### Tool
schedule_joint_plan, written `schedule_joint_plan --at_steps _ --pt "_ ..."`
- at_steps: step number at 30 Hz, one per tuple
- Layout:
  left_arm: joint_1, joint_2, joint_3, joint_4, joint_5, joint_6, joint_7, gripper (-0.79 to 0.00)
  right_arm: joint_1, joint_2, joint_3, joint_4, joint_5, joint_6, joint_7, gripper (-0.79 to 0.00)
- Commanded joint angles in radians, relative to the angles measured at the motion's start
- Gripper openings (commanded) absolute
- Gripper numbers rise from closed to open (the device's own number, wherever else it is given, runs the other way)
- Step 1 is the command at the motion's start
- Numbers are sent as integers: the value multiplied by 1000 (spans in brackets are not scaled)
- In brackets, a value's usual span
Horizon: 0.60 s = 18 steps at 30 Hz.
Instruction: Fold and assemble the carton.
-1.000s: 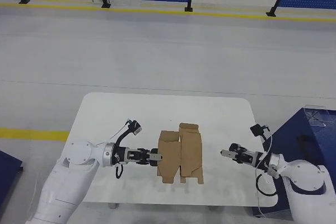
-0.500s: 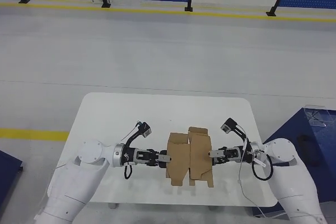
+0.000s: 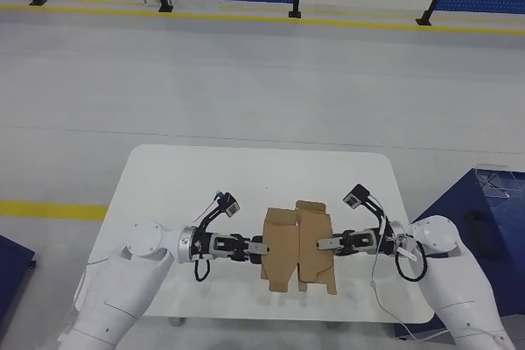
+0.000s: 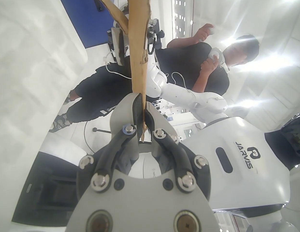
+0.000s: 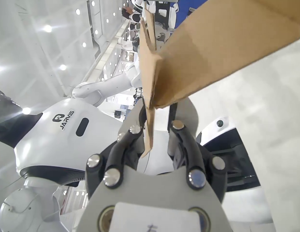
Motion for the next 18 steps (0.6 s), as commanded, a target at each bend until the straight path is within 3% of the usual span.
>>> schedule_joint_plan --at_steps 1,12,18 --pt "4 2 -12 5 -25 -3 -9 0 -6 6 10 -3 17 0 0 -785" --pt "68 70 -242 25 -3 19 -43 0 -10 28 32 9 39 0 0 -785" --pt "80 82 -256 35 23 66 -47 0 -10 28 32 9 39 0 0 -785"
